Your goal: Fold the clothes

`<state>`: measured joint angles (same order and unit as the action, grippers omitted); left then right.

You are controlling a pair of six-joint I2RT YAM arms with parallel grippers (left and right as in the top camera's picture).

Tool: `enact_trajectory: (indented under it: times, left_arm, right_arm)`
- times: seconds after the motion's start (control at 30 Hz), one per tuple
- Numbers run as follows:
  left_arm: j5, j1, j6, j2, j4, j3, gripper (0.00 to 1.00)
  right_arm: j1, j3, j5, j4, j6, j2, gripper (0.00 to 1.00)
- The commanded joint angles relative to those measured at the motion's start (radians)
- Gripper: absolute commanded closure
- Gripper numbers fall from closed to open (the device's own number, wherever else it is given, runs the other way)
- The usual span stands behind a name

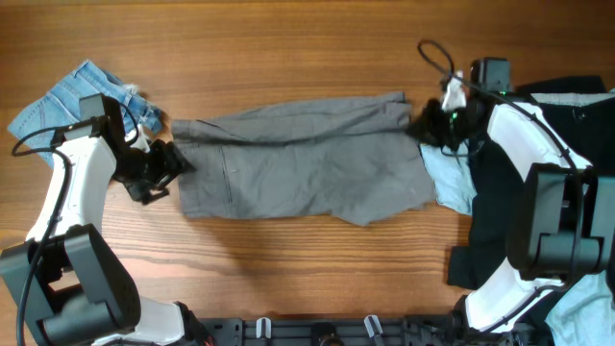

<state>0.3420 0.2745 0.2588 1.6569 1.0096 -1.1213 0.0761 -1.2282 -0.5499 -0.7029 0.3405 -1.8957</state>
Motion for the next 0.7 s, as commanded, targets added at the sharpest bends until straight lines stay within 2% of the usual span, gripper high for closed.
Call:
enact_trajectory:
  times: [0.0,0.1,0.23,0.3,0.33,0.37,0.43,0.53,0.6,0.67]
  left_arm:
    - [0.013,-0.003,-0.02,0.0,0.0,-0.006,0.96]
    - [0.014,-0.003,-0.02,0.0,-0.003,-0.006,0.96]
    - [0.056,-0.003,-0.02,0.0,-0.007,-0.006,0.96]
    - [0.086,-0.004,-0.02,0.0,-0.009,-0.006,0.88]
    - [0.096,-0.008,-0.021,0.0,-0.01,-0.006,0.81]
    - [0.095,-0.02,-0.022,0.0,-0.015,-0.006,0.76]
    - [0.095,-0.053,-0.05,0.0,-0.031,-0.006,0.76]
    - [0.079,-0.128,-0.073,0.0,-0.074,-0.006,0.96]
    - [0.049,-0.167,-0.074,0.002,-0.12,-0.006,0.96]
    - [0.04,-0.222,-0.105,0.018,-0.187,-0.006,0.96]
  right_arm:
    - [-0.017,0.055,0.122,0.005,-0.016,0.027,0.96]
    - [-0.05,0.118,0.103,0.167,0.092,0.011,0.96]
    - [-0.126,0.156,-0.008,0.7,0.148,-0.042,0.96]
    - [-0.127,0.141,-0.138,0.916,0.231,-0.038,0.96]
    - [-0.113,0.113,-0.239,0.995,0.302,-0.029,0.96]
    - [-0.095,0.07,-0.297,0.999,0.32,-0.011,0.96]
    - [-0.068,0.027,-0.304,0.877,0.283,0.031,0.96]
    - [-0.055,0.02,-0.259,0.539,0.165,0.09,0.95]
    - [-0.064,0.021,-0.24,0.373,0.094,0.092,0.95]
    - [-0.092,0.026,-0.126,0.135,0.037,0.091,0.92]
